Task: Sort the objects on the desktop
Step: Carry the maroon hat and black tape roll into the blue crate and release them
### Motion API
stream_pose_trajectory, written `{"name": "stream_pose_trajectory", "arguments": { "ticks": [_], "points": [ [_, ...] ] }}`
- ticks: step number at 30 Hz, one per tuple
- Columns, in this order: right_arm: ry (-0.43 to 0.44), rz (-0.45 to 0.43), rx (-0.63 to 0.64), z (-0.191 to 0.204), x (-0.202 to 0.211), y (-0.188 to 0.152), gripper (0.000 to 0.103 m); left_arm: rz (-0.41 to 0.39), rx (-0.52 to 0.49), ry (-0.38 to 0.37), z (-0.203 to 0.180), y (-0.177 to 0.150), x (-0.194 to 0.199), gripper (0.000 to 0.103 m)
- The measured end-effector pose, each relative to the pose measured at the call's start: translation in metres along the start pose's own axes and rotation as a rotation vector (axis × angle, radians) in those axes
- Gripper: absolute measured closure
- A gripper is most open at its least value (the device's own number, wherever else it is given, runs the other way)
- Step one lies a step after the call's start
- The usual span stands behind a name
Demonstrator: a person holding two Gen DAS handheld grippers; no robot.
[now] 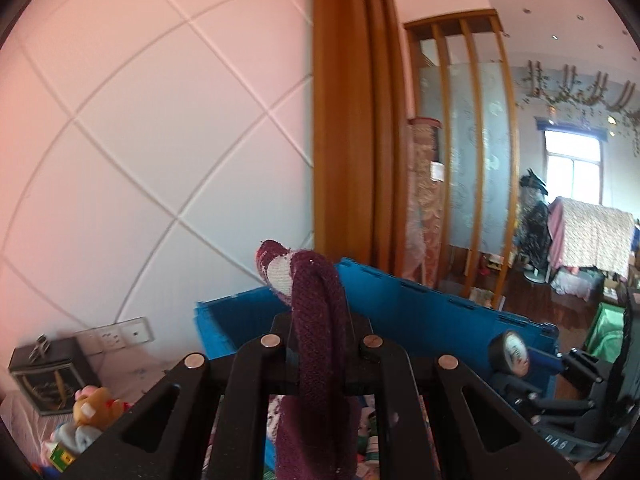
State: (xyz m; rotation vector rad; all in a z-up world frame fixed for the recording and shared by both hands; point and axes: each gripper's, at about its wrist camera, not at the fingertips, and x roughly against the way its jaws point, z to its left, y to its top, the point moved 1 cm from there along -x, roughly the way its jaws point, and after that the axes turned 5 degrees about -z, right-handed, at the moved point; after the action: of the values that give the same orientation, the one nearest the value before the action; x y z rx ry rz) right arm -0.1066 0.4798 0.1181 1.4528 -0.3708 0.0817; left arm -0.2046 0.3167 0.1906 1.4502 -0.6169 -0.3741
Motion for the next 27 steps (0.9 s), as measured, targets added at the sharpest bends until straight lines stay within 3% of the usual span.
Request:
{"name": "stream_pose_trajectory", "arguments": {
  "ticks": [3, 9, 16, 19, 24, 27],
  "points": [
    [-0.036, 0.035, -0.009, -0.015, -0.004, -0.008, 0.048, 0.058, -0.013, -0.057, -0.017, -0.004, -0.027, 0.093],
    [-0.087, 0.079, 0.003, -0.019, -0.009, -0.023, 0.048, 0.149, -0.030, -0.261, -0.043, -0.028, -0.054, 0.093],
    [-0.113, 0.116, 0.007, -0.024, -0.022, -0.037, 0.047, 0.312, -0.060, -0.255, -0.053, -0.054, -0.080, 0.092],
    [-0.135, 0.126, 0.025, -0.024, -0.026, -0.036, 0.047, 0.351, -0.086, -0.232, -0.058, -0.063, -0.084, 0.083],
    [-0.181, 0.130, 0.035, -0.024, -0.031, -0.035, 0.045, 0.336, -0.118, -0.212, -0.064, -0.074, -0.083, 0.044],
    [-0.189, 0.137, 0.029, -0.027, -0.032, -0.034, 0.026, 0.300, -0.124, -0.203, -0.064, -0.071, -0.075, 0.043]
  ]
}}
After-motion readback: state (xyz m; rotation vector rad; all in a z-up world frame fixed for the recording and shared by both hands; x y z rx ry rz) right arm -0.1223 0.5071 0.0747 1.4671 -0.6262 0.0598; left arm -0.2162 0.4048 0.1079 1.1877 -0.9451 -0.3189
